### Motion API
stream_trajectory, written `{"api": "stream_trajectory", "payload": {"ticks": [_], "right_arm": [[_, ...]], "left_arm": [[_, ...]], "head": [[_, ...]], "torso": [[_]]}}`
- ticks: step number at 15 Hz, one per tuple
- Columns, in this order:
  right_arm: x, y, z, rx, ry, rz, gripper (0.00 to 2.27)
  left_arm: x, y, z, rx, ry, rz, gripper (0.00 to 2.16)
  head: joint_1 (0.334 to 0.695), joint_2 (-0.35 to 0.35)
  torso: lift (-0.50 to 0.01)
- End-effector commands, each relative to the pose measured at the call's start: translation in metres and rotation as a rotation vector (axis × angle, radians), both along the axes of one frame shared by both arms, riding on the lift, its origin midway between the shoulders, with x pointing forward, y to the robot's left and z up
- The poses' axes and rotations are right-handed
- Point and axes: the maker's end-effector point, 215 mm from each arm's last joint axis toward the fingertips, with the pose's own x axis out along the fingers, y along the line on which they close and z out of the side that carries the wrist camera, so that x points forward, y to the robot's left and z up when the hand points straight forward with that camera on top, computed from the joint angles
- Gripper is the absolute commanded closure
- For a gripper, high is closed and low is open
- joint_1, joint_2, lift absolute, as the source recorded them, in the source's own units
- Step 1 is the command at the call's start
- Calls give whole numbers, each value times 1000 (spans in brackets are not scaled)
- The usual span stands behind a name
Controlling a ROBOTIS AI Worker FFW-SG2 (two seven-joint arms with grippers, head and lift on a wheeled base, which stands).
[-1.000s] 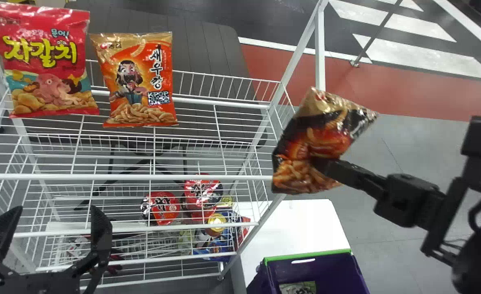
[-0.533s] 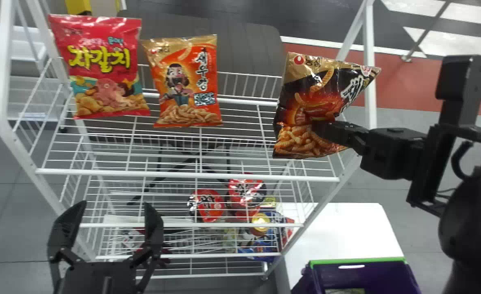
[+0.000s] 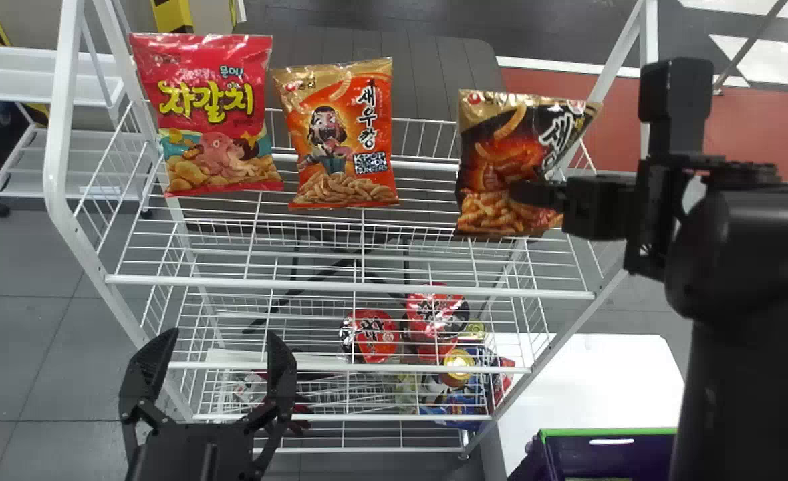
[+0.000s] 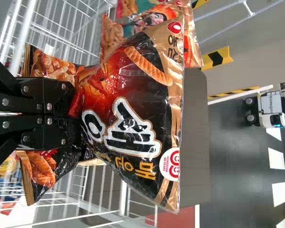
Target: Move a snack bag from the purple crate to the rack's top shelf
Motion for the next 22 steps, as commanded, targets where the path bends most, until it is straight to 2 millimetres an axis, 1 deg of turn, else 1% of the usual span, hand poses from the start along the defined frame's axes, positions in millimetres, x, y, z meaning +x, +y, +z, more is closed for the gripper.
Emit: {"api": "stream_trajectory", "payload": {"ticks": [1, 3, 4, 6, 8, 10, 11, 14, 15, 16, 17, 22], "right_arm": [[27, 5, 5, -24, -52, 20, 2135], [45, 8, 1, -46, -93, 33, 2135], [50, 11, -4, -38, -98, 39, 2135], [57, 11, -20, -54, -93, 40, 2135], [70, 13, -24, -80, -141, 48, 2135], [83, 10, -31, -105, -167, 32, 2135], [91, 12, -31, -106, -184, 38, 2135], [100, 15, -40, -102, -184, 43, 2135], [103, 17, -42, -100, -182, 46, 2135], [105, 19, -44, -94, -185, 52, 2132], [106, 19, -50, -97, -181, 54, 2125], [116, 25, -62, -98, -218, 69, 2118]], "left_arm": [[0, 1, -2, 1, 2, 1, 137], [-1, 4, -2, 2, -1, 9, 137], [-1, 5, -3, 4, 0, 11, 137], [-1, 4, -3, 0, -1, 12, 137], [-1, 4, -4, -2, 0, 12, 137], [-1, 4, -5, -1, 1, 13, 137], [-2, 4, -7, -1, 2, 13, 137], [0, 5, -9, -4, -1, 13, 137], [1, 8, -10, -4, 2, 19, 137], [2, 11, -11, -5, 2, 26, 137], [4, 12, -11, -4, 1, 27, 137], [10, 14, -11, -14, -1, 26, 137]], "head": [[695, -126], [695, -122], [695, -118], [695, -109], [695, -104], [695, -103], [695, -104], [695, -100], [695, -96], [695, -94], [695, -91], [695, -73]], "torso": [[0], [0], [0], [0], [0], [0], [0], [0], [0], [0], [0], [0]]}}
